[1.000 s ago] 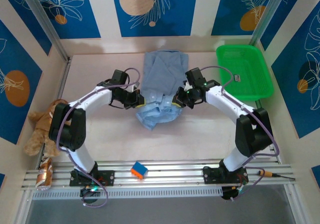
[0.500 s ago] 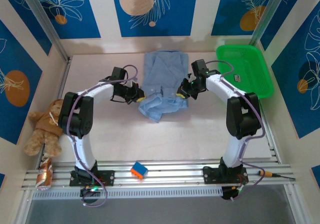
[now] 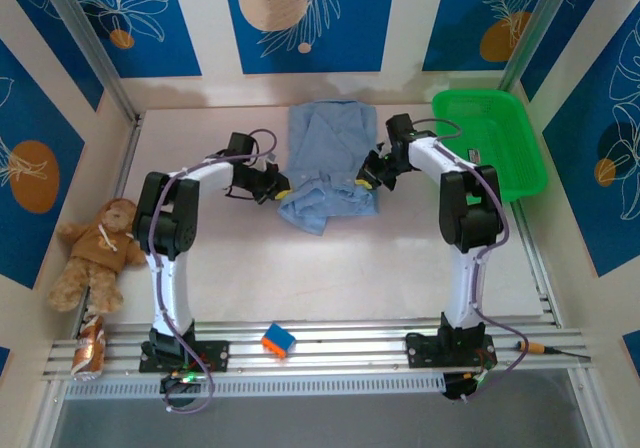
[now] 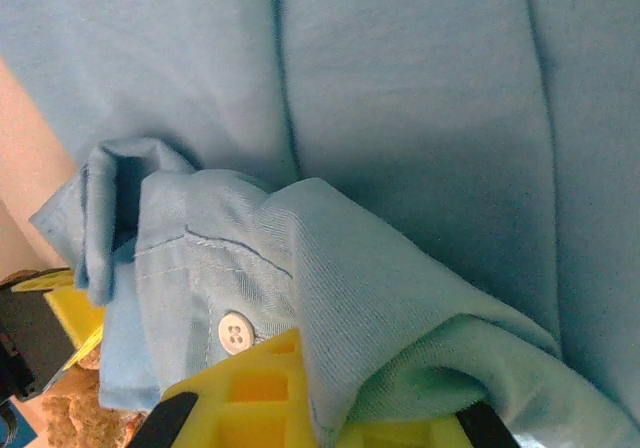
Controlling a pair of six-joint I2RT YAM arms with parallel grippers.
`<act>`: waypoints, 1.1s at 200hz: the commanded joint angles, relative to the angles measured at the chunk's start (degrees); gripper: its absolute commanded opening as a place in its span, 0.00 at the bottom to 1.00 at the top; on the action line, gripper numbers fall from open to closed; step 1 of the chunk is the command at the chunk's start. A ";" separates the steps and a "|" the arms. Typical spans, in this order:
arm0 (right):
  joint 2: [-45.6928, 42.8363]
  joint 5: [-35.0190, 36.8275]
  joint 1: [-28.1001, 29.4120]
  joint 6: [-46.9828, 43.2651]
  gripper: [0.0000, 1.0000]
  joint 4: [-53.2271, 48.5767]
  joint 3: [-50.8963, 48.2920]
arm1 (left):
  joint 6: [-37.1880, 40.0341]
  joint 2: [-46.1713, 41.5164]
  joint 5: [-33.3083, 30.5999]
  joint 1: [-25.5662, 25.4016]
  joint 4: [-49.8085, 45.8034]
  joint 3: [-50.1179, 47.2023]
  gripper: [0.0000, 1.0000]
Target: Fold and stack the long sleeve shirts
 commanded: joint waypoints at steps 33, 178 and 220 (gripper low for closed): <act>3.57 -2.05 -0.85 -1.46 0.35 -2.58 4.93 | -3.83 -0.68 0.04 0.89 3.84 -0.43 0.61; -26.17 2.65 1.44 -3.24 0.14 4.20 -24.81 | 14.41 -25.89 -13.62 0.37 -10.70 -16.16 0.33; -22.58 3.27 9.31 1.05 0.01 11.04 -30.69 | 12.72 -20.45 -14.41 -4.68 -7.75 -20.44 0.08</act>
